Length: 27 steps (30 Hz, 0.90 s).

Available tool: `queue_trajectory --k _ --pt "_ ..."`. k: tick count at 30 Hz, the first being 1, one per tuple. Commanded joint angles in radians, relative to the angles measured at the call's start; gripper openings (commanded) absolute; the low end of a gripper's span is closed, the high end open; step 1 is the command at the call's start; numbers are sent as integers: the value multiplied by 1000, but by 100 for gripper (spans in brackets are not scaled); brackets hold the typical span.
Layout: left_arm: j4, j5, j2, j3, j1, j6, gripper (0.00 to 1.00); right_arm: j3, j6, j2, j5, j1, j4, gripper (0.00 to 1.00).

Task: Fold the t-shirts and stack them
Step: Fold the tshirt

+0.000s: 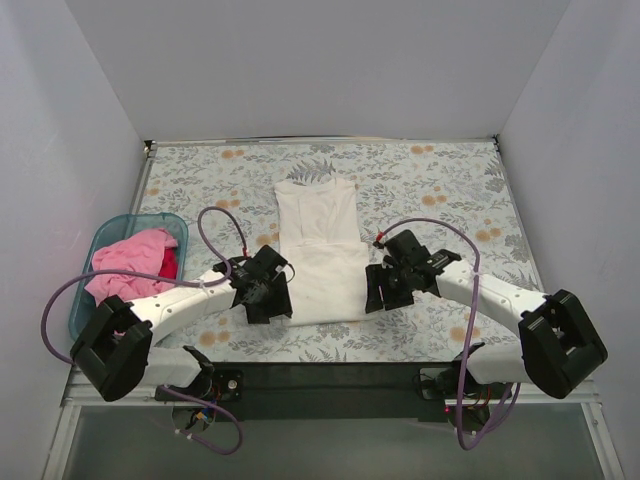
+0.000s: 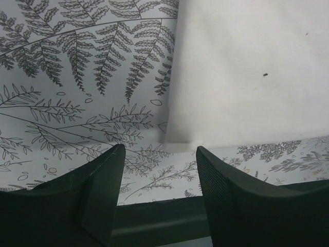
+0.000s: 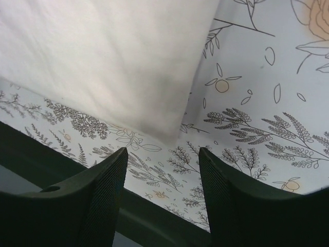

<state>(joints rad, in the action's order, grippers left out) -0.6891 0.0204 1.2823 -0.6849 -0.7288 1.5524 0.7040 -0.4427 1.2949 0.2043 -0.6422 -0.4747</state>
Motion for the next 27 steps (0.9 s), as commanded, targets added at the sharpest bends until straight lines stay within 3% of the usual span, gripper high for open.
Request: queue_trajectory --k 1,11,27 --pt "-4 50 26 -47 -20 8 54 37 -45 4 -108 -22 -54 54" --pt "33 84 156 -59 -84 9 48 40 -77 89 -140 -77 -35 52" --pt "23 113 216 11 -146 55 40 68 -116 207 -244 -152 -71 42"
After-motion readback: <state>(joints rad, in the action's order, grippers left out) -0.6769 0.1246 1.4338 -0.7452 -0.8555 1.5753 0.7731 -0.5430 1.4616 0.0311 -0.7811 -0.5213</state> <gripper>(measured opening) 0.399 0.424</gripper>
